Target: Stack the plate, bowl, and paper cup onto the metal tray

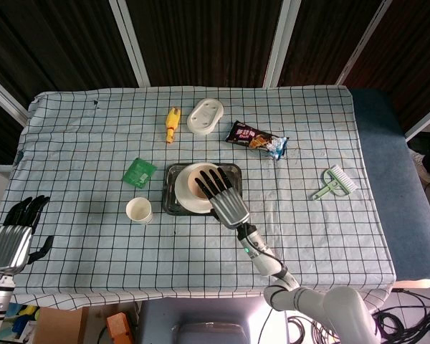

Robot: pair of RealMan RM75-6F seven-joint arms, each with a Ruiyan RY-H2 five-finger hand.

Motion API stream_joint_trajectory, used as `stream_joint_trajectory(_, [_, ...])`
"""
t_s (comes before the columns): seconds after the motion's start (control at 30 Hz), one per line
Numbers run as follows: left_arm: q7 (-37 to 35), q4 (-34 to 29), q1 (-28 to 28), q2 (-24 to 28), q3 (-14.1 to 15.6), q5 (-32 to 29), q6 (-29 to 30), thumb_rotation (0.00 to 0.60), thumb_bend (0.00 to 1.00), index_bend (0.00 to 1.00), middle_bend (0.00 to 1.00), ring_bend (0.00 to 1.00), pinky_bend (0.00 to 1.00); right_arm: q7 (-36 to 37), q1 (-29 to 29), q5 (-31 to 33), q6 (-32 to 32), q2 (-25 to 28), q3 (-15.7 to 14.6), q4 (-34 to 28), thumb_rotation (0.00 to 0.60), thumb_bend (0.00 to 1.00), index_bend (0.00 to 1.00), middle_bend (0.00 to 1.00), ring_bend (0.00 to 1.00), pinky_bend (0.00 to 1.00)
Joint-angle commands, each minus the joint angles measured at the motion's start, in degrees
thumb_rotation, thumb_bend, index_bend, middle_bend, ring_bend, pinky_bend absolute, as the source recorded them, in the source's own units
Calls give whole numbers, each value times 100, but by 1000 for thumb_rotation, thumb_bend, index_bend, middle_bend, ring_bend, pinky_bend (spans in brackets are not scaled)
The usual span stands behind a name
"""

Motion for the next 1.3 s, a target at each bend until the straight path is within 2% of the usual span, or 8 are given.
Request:
stream_joint_trajectory(0.03, [-49, 82, -36, -47, 17, 100, 17, 600, 360, 0, 63, 53, 128, -623, -1113, -235, 1058, 1469, -547, -2055, 600, 182, 0, 3, 0, 53])
stream_joint_trajectory(0.2, [-148, 373, -202, -260, 36, 265, -111, 600, 386, 0, 54, 52, 127, -987, -2434, -383, 2155, 3117, -1393, -3548, 600, 182, 15, 0, 0, 50])
stream_joint_trajectory(0.3, [-279, 646, -378, -527, 25, 374, -244, 600, 395, 26, 41, 30, 110, -746, -3086, -360, 2652, 3693, -1737, -3606, 600, 182, 33, 0, 0, 45])
stream_joint_trajectory(0.43, [-653, 1106, -606, -1019, -1, 564, -288, 600, 393, 98, 24, 2, 82, -139, -3730, -178, 3019, 4082, -1892, -3442, 600, 182, 39, 0, 0, 24])
stream_joint_trajectory(0.67, [-782, 1810, -976, -1956, 84, 927, -348, 600, 393, 210, 23, 0, 71, 654, -4232, -58, 3202, 4297, -1716, -3175, 600, 182, 48, 0, 0, 18])
stream_joint_trajectory(0.97, [-544, 2733, -1304, -2920, -34, 728, -650, 600, 392, 268, 27, 0, 70, 1057, -4391, -130, 3120, 4539, -1446, -3263, 600, 182, 52, 0, 0, 18])
stream_joint_trajectory(1.1, [-600, 3043, -1358, -3138, -83, 656, -606, 600, 392, 272, 29, 0, 69, 1118, -4448, -148, 3016, 4573, -1387, -3265, 600, 182, 52, 0, 0, 18])
stream_joint_trajectory(1.3, [-1042, 3268, -1492, -3305, -110, 520, -785, 600, 392, 381, 49, 0, 69, 1140, -4518, -169, 2936, 4596, -1256, -3270, 600, 182, 51, 0, 0, 18])
